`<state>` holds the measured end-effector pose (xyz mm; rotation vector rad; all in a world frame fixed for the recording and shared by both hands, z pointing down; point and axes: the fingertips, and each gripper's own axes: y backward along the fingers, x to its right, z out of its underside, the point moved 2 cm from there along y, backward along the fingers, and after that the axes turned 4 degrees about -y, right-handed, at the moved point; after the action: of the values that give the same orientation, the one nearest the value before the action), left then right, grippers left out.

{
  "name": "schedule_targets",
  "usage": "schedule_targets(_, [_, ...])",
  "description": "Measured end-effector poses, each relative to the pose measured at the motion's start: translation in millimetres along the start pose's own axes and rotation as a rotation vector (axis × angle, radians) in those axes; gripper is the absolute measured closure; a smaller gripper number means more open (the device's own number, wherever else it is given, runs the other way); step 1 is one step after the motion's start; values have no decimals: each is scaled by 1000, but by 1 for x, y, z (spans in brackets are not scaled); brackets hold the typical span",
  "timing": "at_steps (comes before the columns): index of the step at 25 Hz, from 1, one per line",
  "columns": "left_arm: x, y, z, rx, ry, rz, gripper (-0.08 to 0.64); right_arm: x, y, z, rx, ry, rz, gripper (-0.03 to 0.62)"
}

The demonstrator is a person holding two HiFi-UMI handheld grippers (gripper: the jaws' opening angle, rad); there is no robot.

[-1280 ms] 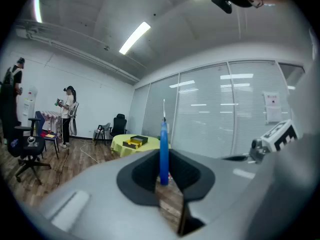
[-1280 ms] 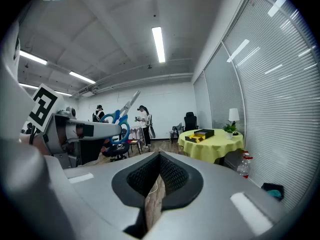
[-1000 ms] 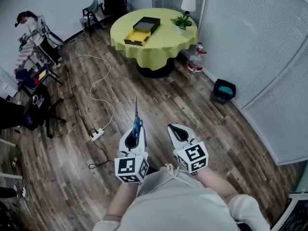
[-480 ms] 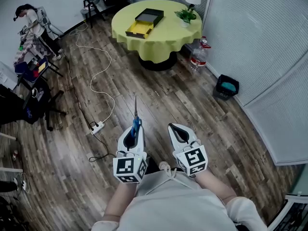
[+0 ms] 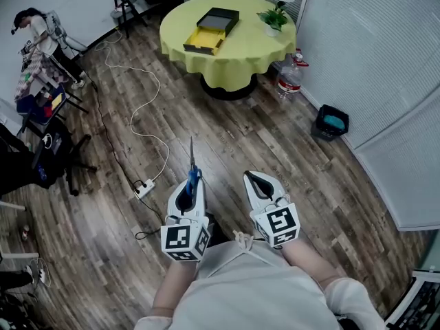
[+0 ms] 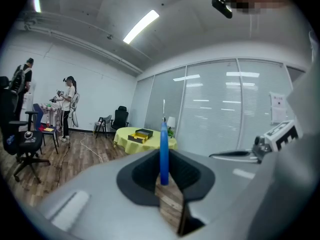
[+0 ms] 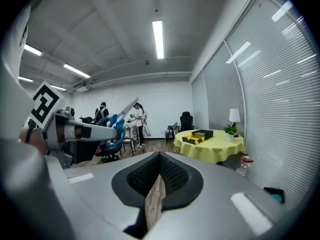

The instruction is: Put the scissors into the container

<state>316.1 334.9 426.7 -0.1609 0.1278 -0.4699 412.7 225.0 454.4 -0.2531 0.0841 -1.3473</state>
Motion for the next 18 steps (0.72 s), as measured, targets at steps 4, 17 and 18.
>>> schedule_targets(4, [-56, -32, -21, 8, 4, 24, 511, -10, -59, -22, 4, -4, 21, 592])
schedule_targets(17, [-264, -136, -82, 8, 3, 108, 511, -63, -266, -88, -9, 0, 99, 592])
schedule_targets(18, [-278, -141, -86, 8, 1, 113, 511, -66, -280, -92, -6, -5, 105, 592])
